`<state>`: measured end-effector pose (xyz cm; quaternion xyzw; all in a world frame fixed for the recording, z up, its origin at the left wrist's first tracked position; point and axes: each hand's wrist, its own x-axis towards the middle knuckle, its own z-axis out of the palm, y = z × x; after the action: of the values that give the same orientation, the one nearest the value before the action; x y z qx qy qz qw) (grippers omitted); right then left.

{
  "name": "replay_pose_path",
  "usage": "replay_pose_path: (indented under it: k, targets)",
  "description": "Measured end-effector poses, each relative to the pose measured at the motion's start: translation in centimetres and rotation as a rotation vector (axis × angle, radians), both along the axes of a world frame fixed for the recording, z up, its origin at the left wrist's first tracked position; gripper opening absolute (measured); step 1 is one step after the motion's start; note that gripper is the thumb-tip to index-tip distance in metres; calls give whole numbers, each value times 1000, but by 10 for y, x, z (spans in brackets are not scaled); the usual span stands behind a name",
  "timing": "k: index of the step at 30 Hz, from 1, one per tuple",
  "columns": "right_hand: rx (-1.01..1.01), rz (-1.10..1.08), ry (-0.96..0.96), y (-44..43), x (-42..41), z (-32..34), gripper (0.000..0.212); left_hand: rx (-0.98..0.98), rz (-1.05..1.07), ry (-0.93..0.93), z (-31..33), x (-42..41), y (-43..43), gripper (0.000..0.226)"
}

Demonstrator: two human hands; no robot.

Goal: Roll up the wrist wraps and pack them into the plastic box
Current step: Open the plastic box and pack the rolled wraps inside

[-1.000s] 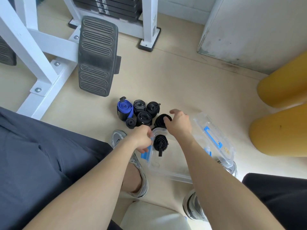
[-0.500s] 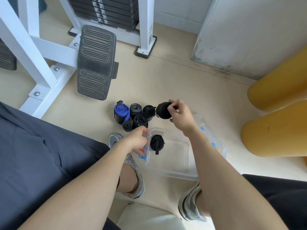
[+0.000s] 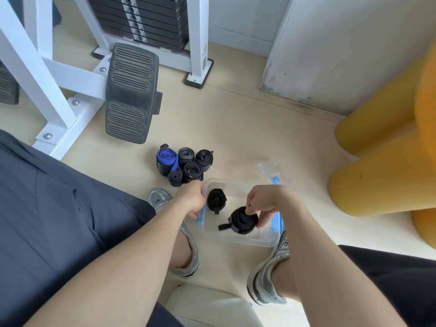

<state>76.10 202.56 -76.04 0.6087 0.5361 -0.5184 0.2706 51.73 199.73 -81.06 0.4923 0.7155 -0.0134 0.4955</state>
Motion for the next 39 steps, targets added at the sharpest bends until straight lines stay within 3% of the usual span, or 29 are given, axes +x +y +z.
replay_pose_path:
  k: [2, 4, 8, 12, 14, 16, 18, 19, 21, 23, 27, 30, 35, 39]
  targets:
    - [62, 95, -73, -13, -8, -11, 22, 3, -13, -5, 0, 1, 0, 11]
    - [130, 36, -18, -30, -17, -29, 22, -3, -10, -25, -2, 0, 1, 11]
    - [44, -404, 297, -52, -37, -60, 5, -9, -16, -43, -2, -3, 1, 11]
    - [-91, -354, 300, -40, -40, -68, 30, -24, 9, -110, -2, -8, 1, 13]
    - [-96, -313, 239, -29, -36, -66, 45, 111, 27, 3, -3, -12, 5, 25]
    - [-19, -308, 200, -16, -33, -62, 35, 332, 203, 224, -6, -16, 12, 39]
    - [40, -322, 191, -4, -35, -58, 25, 467, 336, 307, -6, -20, 21, 15]
    - [60, -339, 190, 1, -37, -56, 26, 489, 303, 308, -8, -22, 26, 11]
    - [89, -386, 208, 8, -40, -56, 29, 449, 46, 296, -17, -26, 31, 40]
    - [110, -434, 232, 10, -42, -59, 29, 410, -178, 290, -27, -26, 31, 55]
    - [101, -468, 219, 4, -37, -66, 28, 402, -349, 427, -39, -19, 29, 42]
    - [83, -408, 178, -2, -31, -70, 27, 447, -420, 544, -39, -15, 30, 44]
    - [119, -351, 139, -3, -24, -67, 24, 474, -224, 382, -35, -17, 35, 53]
    - [67, -411, 185, 7, -23, -46, 25, 517, 2, 394, -10, -13, 33, 60]
